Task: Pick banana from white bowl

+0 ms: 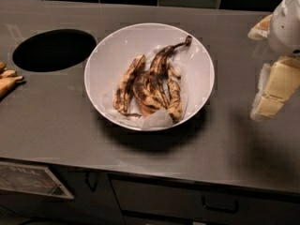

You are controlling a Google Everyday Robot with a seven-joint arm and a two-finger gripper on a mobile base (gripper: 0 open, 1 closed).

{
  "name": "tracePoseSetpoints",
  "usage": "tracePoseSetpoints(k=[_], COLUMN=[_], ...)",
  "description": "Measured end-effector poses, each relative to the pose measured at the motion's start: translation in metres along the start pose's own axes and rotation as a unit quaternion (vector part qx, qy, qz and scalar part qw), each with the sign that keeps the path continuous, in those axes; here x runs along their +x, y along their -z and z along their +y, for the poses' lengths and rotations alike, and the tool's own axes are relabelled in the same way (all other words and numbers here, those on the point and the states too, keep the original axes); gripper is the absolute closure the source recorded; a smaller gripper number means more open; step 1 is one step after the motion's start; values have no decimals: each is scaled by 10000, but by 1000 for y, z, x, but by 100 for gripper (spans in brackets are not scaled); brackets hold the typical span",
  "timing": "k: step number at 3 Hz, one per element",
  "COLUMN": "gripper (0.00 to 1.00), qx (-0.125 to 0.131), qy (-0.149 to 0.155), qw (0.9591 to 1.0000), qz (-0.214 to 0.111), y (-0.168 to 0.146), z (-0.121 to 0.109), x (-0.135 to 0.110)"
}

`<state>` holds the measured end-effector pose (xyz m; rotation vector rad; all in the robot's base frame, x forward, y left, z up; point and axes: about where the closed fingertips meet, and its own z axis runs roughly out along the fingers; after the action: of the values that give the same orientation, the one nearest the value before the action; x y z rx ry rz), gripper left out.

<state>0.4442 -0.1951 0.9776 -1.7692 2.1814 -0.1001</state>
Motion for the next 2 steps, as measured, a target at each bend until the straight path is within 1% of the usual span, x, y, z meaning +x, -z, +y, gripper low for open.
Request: tracePoseSetpoints(k=[1, 2], gripper=[0, 0], qx=[-55, -249], qy=[276, 719], qw=[9995, 9970], qz=[-114, -157], y=[-9, -16], z=[1, 3], x=[-29, -63])
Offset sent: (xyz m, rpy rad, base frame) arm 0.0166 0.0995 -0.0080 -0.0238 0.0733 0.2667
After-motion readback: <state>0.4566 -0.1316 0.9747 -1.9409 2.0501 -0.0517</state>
